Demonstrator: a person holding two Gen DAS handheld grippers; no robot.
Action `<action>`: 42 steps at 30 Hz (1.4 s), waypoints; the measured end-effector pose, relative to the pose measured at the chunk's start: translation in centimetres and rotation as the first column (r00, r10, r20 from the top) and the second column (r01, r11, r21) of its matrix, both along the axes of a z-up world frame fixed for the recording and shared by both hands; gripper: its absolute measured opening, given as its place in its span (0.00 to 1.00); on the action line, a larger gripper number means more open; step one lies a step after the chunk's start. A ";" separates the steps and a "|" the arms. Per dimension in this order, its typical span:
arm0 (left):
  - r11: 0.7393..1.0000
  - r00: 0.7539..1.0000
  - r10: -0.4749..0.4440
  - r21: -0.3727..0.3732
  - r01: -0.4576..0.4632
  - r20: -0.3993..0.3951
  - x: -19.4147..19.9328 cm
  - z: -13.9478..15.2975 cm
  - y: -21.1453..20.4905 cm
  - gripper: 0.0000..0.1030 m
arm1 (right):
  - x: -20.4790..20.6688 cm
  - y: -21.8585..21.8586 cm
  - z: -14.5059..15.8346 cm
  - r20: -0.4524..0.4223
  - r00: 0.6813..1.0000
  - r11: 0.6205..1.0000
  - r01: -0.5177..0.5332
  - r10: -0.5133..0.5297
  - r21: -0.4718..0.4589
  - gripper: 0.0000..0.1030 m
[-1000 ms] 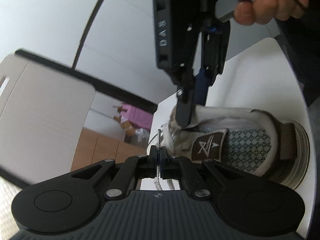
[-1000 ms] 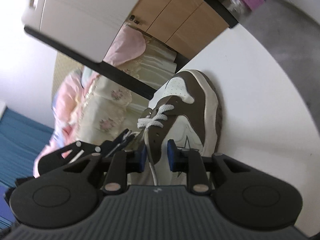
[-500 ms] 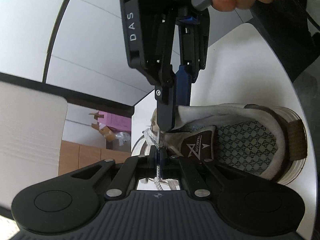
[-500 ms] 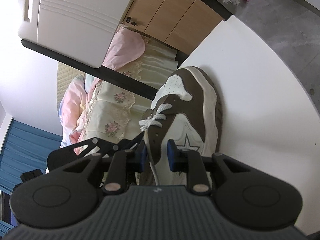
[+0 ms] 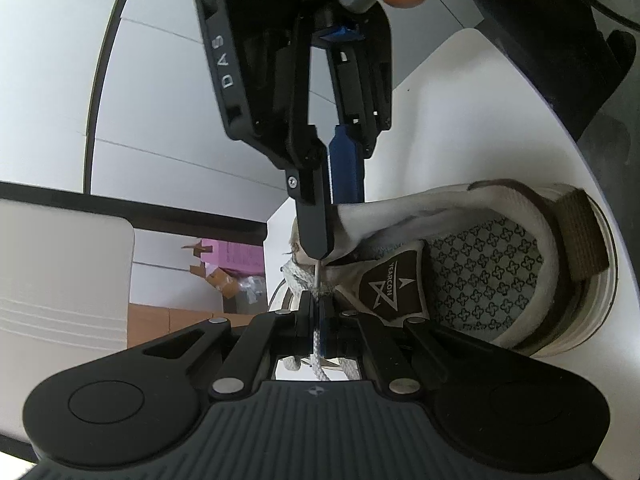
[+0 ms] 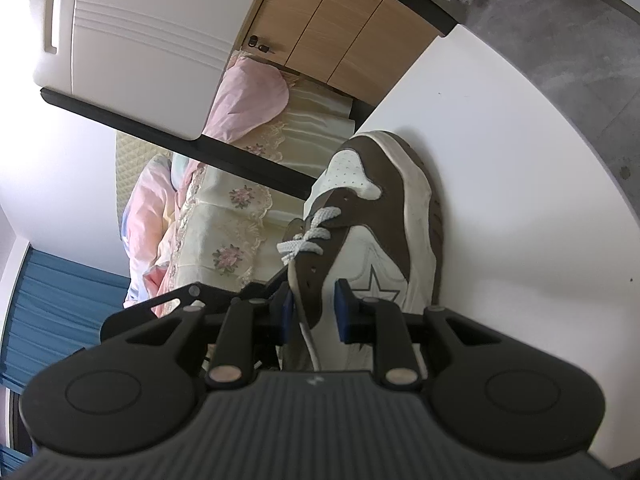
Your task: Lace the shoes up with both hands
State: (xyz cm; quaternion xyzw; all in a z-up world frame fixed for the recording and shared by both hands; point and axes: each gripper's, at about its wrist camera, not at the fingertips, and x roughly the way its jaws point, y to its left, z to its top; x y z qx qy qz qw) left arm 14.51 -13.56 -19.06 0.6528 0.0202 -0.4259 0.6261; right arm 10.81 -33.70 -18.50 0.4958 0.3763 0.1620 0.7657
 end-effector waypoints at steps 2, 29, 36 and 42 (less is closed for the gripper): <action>1.000 1.000 0.001 0.004 -0.001 0.003 0.0 0.0 -0.2 0.03 | 0.0 -0.1 -0.1 -0.002 1.000 1.000 0.002 -0.002 0.008 0.23; 0.996 0.998 0.065 -0.059 -0.065 -0.004 1.3 -0.3 -1.2 0.03 | 0.1 -0.3 0.0 0.002 1.000 1.000 0.004 -0.004 0.010 0.23; 0.997 0.998 0.066 -0.047 -0.066 0.001 0.1 -0.8 -0.6 0.03 | 0.1 -0.4 -0.1 0.008 1.000 1.000 0.001 -0.001 0.001 0.23; 0.999 0.999 0.033 0.001 -0.033 0.017 -1.4 -0.6 0.1 0.03 | 0.2 0.1 0.8 0.035 0.999 0.997 -0.024 0.027 -0.078 0.23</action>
